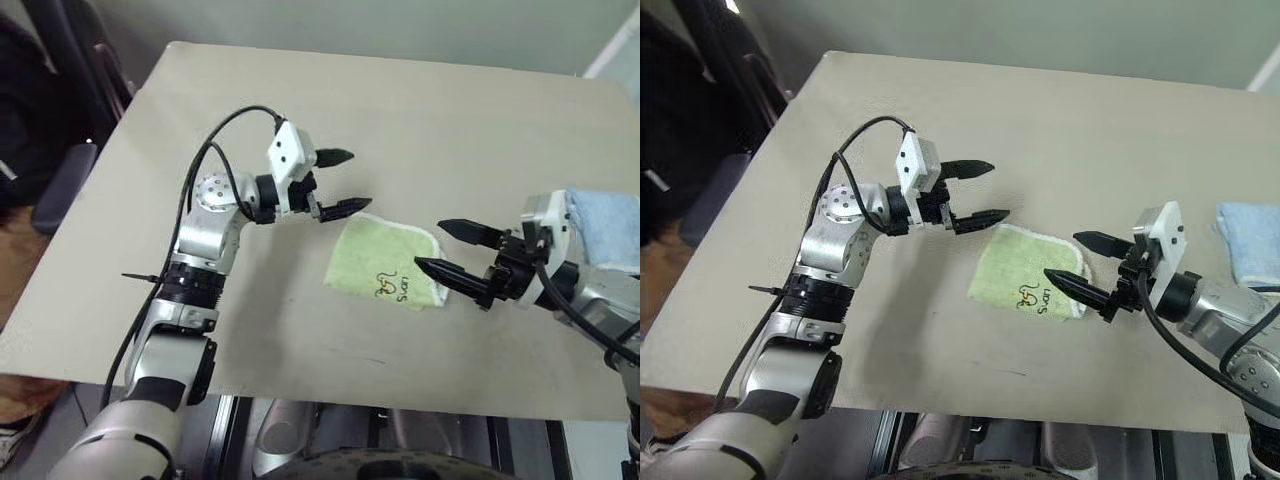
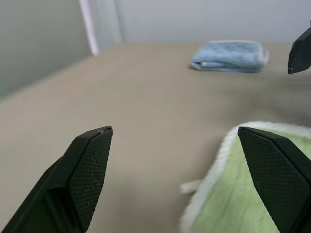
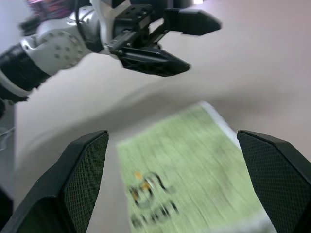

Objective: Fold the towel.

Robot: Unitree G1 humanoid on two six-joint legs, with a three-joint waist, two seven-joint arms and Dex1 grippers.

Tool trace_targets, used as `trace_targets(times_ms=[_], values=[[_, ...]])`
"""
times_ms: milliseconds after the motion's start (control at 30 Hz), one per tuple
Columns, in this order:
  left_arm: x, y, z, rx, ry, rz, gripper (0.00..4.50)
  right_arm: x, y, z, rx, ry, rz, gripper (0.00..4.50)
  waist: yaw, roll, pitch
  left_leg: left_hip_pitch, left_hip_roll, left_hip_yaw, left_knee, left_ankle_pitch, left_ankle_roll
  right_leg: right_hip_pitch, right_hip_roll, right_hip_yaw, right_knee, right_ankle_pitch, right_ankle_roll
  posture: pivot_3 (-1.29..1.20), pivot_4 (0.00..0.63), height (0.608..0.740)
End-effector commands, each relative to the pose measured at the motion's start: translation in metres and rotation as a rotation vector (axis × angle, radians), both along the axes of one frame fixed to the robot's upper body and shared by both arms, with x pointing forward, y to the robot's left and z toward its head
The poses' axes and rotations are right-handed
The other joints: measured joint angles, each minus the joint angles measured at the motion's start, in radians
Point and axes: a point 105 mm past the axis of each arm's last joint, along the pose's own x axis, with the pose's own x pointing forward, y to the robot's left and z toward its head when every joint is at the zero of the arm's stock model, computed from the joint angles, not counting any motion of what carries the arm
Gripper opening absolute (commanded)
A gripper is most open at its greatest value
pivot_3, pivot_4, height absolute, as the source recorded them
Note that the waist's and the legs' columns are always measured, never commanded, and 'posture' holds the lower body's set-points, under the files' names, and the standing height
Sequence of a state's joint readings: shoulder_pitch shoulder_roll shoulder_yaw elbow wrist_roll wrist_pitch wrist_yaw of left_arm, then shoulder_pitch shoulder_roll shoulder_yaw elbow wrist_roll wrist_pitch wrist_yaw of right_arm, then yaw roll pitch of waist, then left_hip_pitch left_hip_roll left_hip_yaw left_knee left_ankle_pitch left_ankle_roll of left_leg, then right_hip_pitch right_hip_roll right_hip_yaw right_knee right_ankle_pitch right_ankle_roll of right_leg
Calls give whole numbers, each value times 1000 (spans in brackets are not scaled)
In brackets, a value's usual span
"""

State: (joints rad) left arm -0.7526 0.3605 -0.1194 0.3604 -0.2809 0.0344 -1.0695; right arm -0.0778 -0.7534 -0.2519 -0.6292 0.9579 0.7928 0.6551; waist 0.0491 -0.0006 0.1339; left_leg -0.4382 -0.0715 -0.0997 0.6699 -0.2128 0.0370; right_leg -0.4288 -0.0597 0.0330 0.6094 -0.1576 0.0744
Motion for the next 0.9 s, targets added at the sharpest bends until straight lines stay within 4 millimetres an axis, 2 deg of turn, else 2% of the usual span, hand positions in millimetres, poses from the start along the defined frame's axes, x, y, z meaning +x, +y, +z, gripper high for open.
trace_targets(times_ms=[33,100,400,433,633,700,767,900], values=[[-5,-3,7,-32,-71,-46,4094,-4,4,7,29,-15,32,3911,4,0,0,-2,0,0,2,-1,1,-1,0,0,0,0,-1,0,150,733],[-9,-2,7,-45,-64,-81,3555,-3,4,9,37,-17,32,3269,3,0,0,-5,0,0,6,-4,0,-3,0,0,0,1,-2,0,150,733],[-31,0,2,-58,18,-226,269,9,8,6,76,-27,13,86,-6,0,0,-5,2,0,6,-5,-3,-5,0,-3,1,4,-4,0,150,733],[-33,0,0,-48,22,-239,13,10,10,5,82,-27,10,0,-5,0,0,-5,2,0,6,-5,-3,-5,0,-3,1,4,-4,0,150,733],[-37,-4,-18,47,21,-261,13,29,16,-10,108,-33,-66,0,-5,0,0,-5,3,0,7,-5,-3,-5,0,-4,2,5,-5,0,150,733],[-37,-6,-25,44,40,-267,13,44,13,-15,115,-52,-142,0,-6,0,0,-5,3,0,8,-5,-3,-5,0,-4,2,5,-6,0,150,733],[-36,-11,-37,51,72,-274,13,56,13,-29,121,-37,-200,0,-6,1,-1,-4,3,0,8,-5,-3,-5,0,-4,2,6,-6,0,150,733],[-37,-19,-52,66,88,-294,13,58,18,-48,124,-13,-206,0,-4,2,-1,-4,3,0,8,-6,-3,-5,0,-5,2,7,-6,0,150,733]])
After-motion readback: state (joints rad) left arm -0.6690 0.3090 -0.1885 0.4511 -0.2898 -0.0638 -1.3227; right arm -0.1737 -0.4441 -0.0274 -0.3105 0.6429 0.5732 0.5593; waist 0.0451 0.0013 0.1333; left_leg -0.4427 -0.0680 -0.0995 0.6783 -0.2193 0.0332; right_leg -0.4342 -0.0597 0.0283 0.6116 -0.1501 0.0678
